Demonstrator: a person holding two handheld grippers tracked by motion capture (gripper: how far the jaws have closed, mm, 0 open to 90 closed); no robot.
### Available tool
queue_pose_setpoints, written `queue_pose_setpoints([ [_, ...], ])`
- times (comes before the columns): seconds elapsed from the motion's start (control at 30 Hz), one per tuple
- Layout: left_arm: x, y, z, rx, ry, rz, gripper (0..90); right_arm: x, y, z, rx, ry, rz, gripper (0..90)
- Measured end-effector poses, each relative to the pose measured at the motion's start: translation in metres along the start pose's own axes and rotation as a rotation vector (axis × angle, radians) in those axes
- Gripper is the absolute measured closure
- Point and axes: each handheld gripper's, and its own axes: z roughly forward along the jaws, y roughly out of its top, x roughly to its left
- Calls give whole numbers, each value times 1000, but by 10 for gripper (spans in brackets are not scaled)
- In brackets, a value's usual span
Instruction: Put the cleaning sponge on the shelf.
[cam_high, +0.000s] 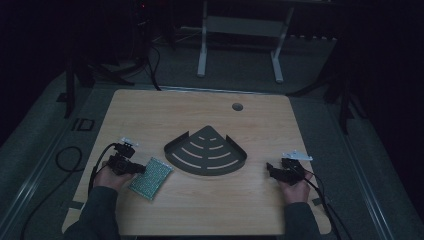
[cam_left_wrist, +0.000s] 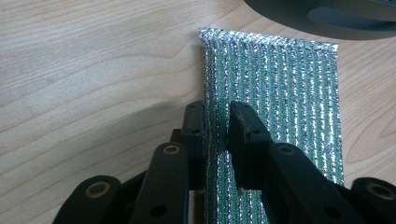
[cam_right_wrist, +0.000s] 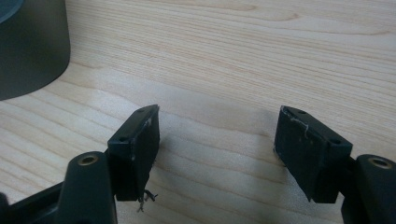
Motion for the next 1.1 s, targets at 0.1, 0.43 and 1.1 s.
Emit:
queue_pose_setpoints([
  [0.1, 0, 0, 1, 3, 0, 1, 763, 0, 0, 0, 0, 0, 0, 305],
  [0.43, -2, 12, 6, 95, 3, 32, 809, 0, 0, 0, 0, 1, 0, 305],
  [1.1, -12, 27, -12, 161, 11, 116, 900, 0, 0, 0, 0, 1, 0, 304],
])
